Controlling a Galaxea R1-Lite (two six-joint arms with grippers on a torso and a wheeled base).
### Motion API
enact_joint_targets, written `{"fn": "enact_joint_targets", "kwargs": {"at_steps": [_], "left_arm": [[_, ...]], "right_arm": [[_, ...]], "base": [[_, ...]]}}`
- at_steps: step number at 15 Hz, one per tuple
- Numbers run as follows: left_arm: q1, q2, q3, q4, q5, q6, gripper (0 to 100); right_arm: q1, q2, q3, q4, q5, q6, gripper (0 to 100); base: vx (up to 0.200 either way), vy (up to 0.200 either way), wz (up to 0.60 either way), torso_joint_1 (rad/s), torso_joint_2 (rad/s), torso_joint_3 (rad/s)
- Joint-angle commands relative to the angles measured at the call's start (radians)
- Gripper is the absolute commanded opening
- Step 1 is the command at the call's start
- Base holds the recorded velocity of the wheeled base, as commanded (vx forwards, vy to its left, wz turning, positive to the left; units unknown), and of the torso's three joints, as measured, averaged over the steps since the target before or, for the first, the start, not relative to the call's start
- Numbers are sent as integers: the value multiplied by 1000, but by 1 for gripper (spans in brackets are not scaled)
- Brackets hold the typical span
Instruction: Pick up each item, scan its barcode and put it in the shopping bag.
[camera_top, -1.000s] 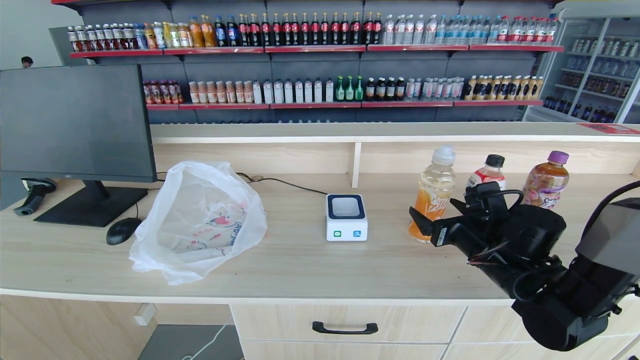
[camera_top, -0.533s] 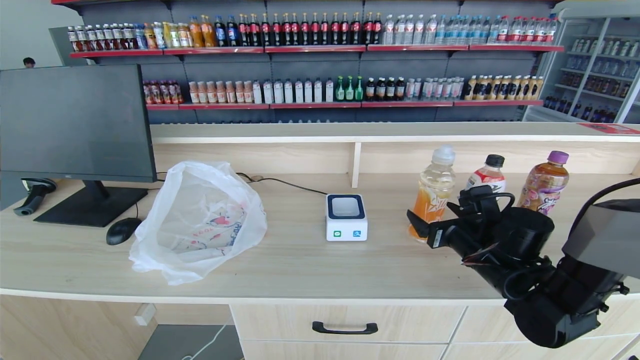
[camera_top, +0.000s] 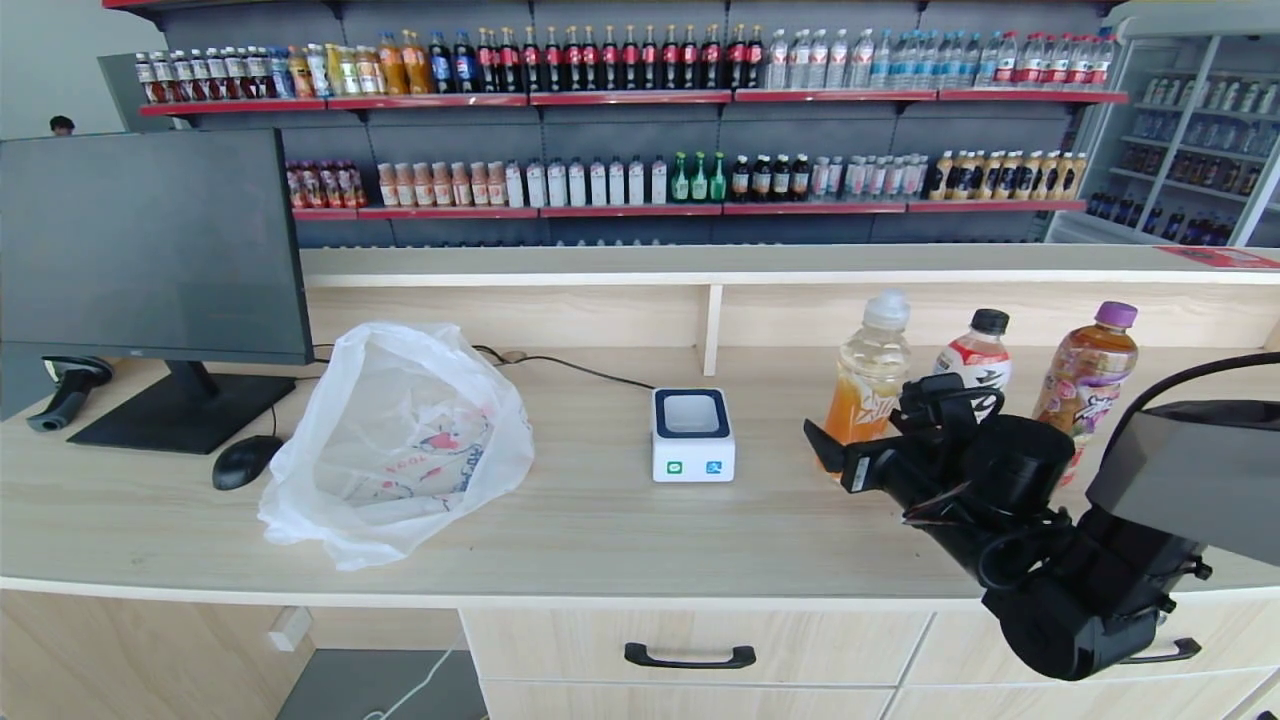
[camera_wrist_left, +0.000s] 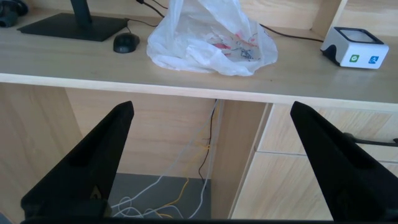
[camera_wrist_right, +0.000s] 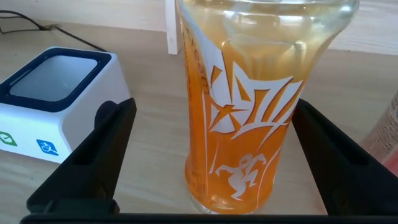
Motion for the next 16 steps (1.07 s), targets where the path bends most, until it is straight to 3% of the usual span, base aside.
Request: {"fn": "enact_joint_targets", "kwargs": {"at_steps": [1,16], "left_arm": [[0,0,0,0,0,0,100],[2,0,0,0,0,0,100]], "right_arm": [[1,22,-35,-1,1,-1,100],[-39,70,-132,-1,-1,-15,100]], "base": [[0,0,0,0,0,0],[0,0,0,0,0,0]]}}
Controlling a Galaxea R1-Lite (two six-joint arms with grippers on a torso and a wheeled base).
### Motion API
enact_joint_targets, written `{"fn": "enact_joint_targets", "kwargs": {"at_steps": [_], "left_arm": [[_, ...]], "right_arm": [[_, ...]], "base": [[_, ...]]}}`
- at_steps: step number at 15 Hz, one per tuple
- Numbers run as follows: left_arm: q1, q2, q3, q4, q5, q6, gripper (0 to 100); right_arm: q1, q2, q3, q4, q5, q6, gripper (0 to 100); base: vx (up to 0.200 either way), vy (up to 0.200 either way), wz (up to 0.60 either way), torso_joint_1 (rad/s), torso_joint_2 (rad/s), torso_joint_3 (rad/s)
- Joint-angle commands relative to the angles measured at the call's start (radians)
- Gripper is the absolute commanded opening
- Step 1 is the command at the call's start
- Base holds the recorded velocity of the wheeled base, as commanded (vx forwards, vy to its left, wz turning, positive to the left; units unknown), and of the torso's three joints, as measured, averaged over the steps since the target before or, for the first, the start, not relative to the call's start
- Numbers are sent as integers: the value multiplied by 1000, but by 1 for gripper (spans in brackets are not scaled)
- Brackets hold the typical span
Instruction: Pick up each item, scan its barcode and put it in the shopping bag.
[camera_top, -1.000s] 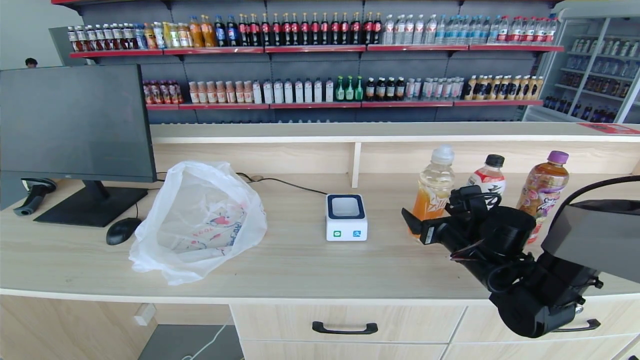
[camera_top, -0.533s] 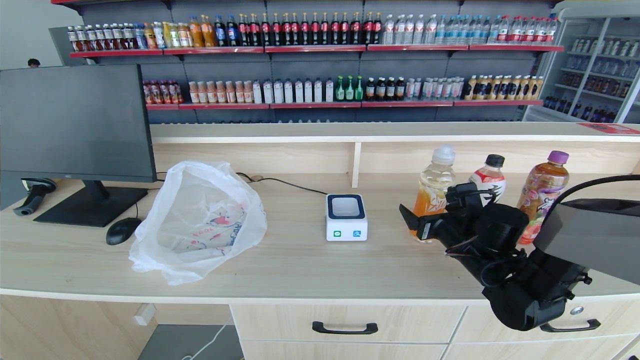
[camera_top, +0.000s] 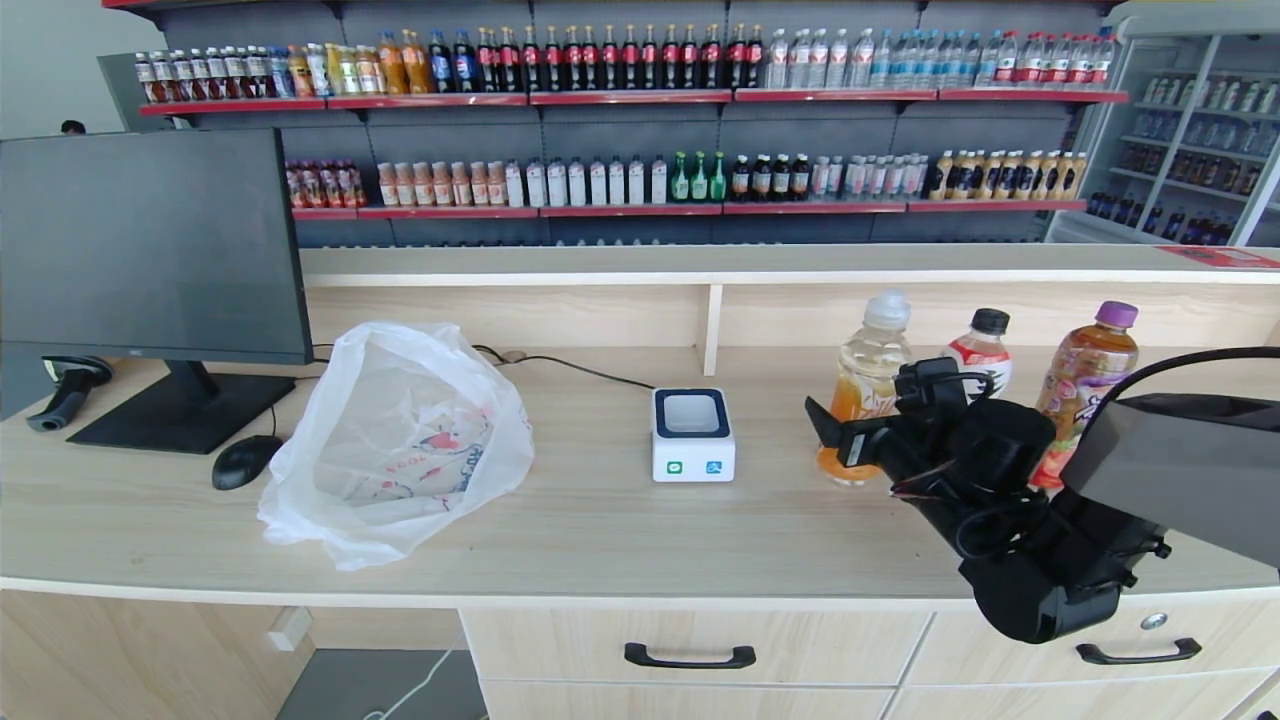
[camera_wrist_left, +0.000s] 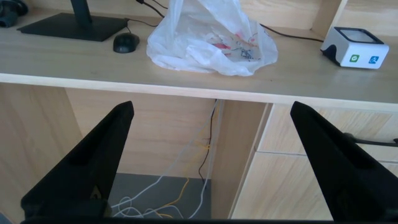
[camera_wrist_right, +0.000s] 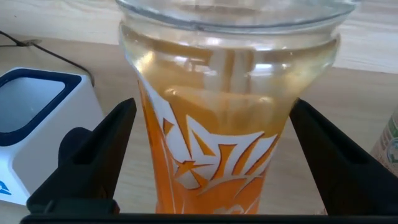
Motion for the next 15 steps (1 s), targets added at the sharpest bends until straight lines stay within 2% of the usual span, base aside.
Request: {"fn": "enact_joint_targets", "kwargs": {"at_steps": [1,6,12,13,15], "left_arm": [[0,1,0,0,0,0,100],[0,0,0,0,0,0,100],[1,0,0,0,0,0,100],[0,0,0,0,0,0,100],[0,0,0,0,0,0,100]], "right_arm": [[-5,2,-4,-1,1,-7,100],[-5,15,-44,-1,1,-10,100],[-5,18,-33,-1,1,-13,100],[-5,19,-27,-1,1,-15,0],[-4,22,-38,-1,1,-18,0]], "base": [[0,0,0,0,0,0],[0,0,0,0,0,0],[0,0,0,0,0,0],[0,0,0,0,0,0],[0,0,0,0,0,0]]}}
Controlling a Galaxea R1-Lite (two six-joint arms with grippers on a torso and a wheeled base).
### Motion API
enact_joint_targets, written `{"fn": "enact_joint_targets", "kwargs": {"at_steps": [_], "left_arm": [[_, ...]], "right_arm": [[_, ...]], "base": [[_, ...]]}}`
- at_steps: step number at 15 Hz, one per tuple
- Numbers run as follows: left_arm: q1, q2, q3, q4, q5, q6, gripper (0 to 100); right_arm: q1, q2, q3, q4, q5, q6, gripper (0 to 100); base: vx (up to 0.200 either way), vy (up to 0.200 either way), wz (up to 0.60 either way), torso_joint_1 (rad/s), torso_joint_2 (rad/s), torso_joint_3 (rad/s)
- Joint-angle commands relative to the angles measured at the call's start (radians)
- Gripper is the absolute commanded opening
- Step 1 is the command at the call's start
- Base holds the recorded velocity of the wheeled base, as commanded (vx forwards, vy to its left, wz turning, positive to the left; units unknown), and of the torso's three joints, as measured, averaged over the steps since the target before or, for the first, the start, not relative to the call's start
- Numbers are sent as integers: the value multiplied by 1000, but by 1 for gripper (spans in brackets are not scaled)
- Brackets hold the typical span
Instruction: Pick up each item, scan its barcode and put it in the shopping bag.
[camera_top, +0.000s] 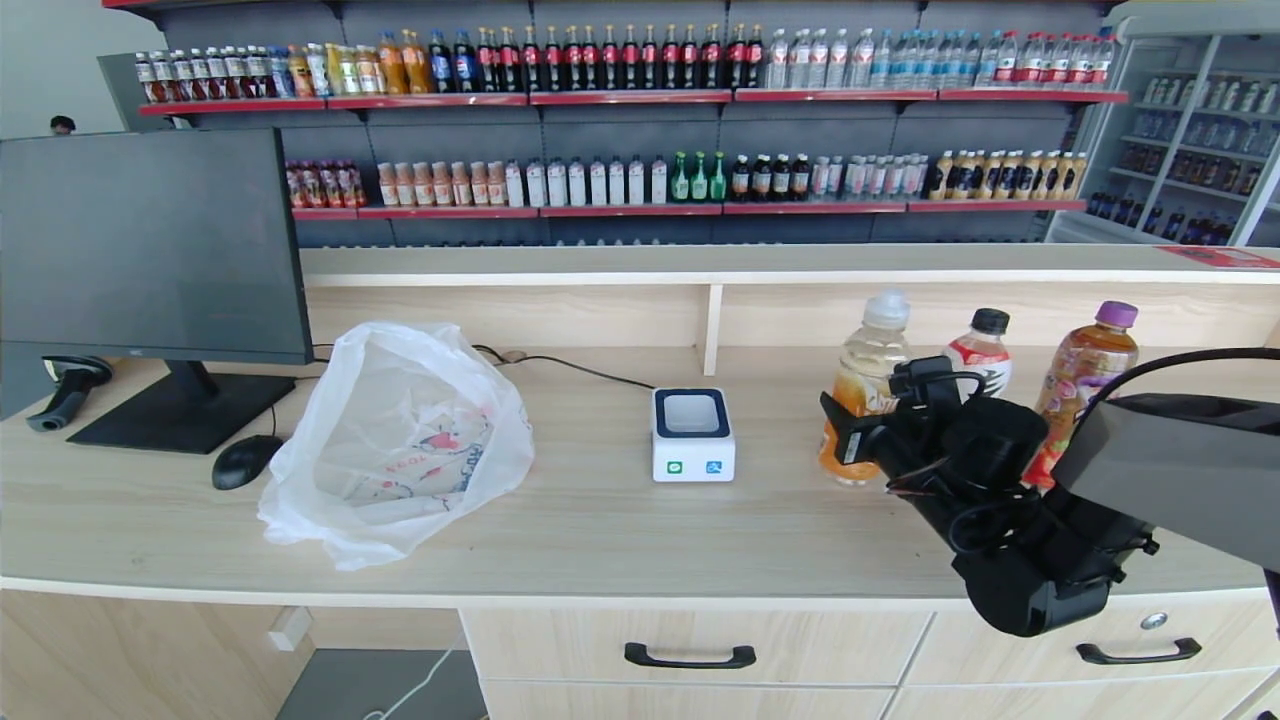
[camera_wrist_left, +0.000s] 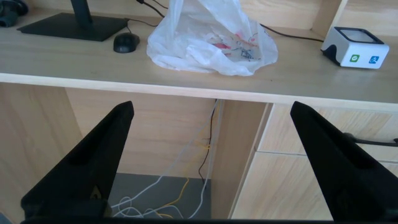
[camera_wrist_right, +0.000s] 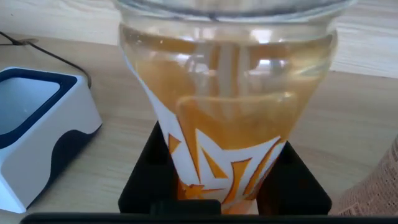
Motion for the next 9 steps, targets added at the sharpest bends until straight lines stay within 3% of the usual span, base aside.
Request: {"fn": "enact_joint_targets", "kwargs": {"at_steps": [1,9], "left_arm": [[0,0,0,0,0,0,100],[0,0,0,0,0,0,100]], "right_arm": [[1,0,-4,-3,1,0,0],[0,-15,-4,-3,1,-9,0]], "base": [[0,0,0,0,0,0],[0,0,0,0,0,0]]}}
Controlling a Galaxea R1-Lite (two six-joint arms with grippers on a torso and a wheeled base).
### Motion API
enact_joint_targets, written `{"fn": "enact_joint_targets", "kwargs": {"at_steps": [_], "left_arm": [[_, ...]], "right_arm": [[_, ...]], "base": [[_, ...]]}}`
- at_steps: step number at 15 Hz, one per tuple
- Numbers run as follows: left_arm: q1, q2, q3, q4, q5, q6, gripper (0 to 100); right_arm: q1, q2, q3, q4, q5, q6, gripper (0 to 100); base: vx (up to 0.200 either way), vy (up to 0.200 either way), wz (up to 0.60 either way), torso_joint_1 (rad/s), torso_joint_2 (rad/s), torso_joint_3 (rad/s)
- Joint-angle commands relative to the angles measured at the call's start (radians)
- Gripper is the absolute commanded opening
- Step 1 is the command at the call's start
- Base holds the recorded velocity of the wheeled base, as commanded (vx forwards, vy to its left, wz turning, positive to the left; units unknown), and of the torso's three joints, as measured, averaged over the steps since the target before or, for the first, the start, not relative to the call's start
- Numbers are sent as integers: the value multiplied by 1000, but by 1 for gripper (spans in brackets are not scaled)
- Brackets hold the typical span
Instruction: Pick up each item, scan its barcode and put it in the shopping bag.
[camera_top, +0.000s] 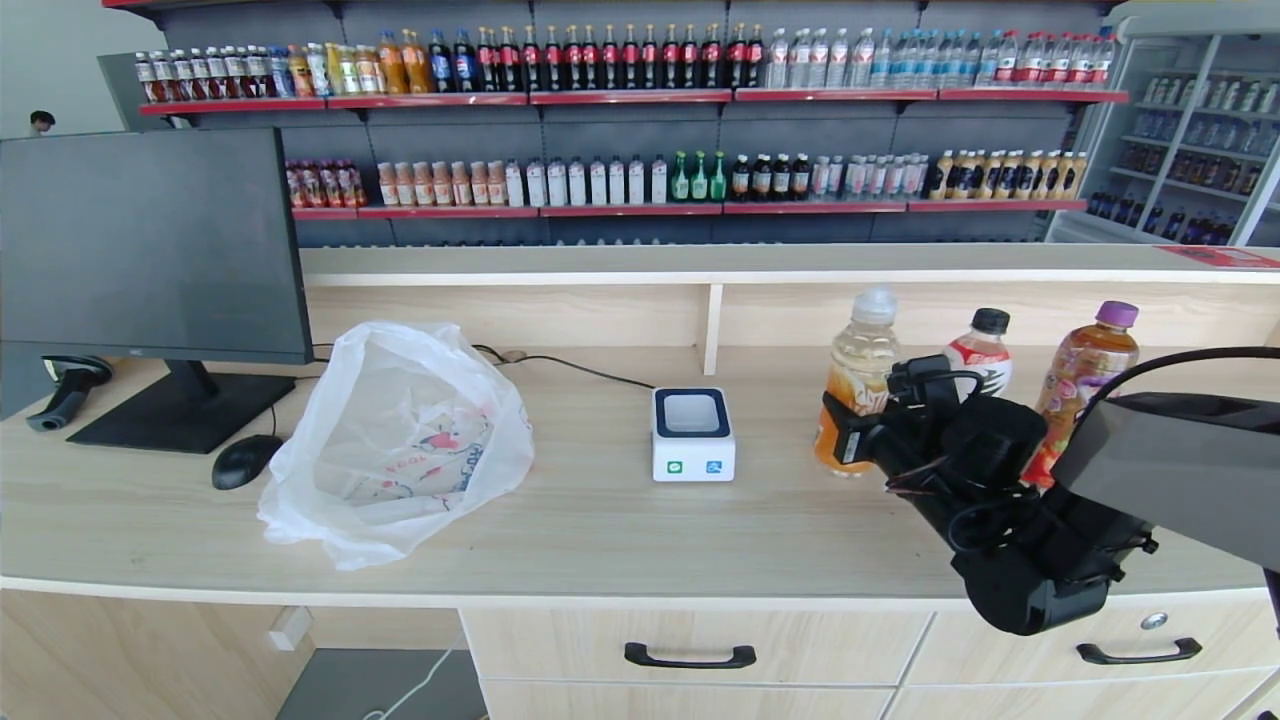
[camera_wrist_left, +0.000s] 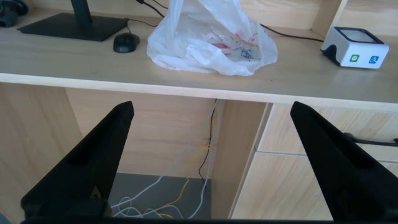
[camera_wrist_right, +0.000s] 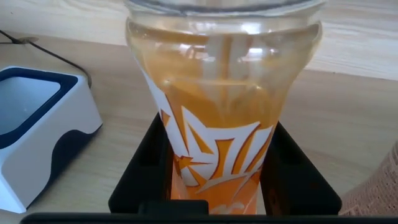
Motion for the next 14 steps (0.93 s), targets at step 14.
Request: {"fn": "enact_joint_targets", "kwargs": {"at_steps": [14], "left_arm": [[2,0,0,0,0,0,100]], "right_arm": [[-4,-168,45,-4,0,2,0]], "base": [[0,0,0,0,0,0]]}}
